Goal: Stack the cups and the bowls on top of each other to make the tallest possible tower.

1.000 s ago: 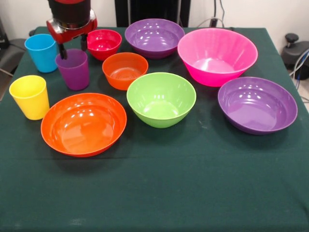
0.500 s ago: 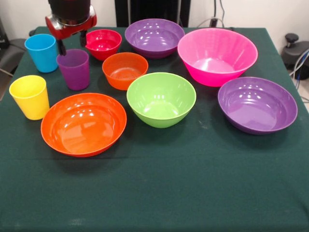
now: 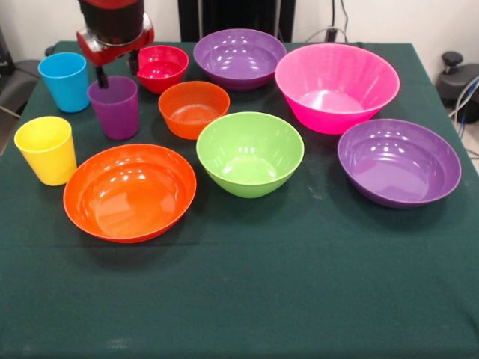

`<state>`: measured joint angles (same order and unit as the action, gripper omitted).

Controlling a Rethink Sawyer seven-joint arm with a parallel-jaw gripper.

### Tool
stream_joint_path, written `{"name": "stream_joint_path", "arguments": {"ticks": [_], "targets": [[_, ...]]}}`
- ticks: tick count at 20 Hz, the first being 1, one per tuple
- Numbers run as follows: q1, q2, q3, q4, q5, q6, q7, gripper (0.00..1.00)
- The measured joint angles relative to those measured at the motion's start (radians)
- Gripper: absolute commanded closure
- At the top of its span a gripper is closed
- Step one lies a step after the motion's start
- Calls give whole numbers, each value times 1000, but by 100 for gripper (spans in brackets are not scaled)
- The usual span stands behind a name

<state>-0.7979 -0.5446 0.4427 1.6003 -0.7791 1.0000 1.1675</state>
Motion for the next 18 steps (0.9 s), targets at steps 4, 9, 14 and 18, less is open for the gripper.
{"name": "stream_joint_path", "arguments": {"ticks": [4, 9, 14, 18], "targets": [[0, 33, -6, 0, 0, 0, 0, 0], [0, 76, -18, 1, -1, 0, 0, 0], [0, 82, -20, 1, 0, 0, 0, 0], [1, 83, -20, 1, 0, -2, 0, 0]]}}
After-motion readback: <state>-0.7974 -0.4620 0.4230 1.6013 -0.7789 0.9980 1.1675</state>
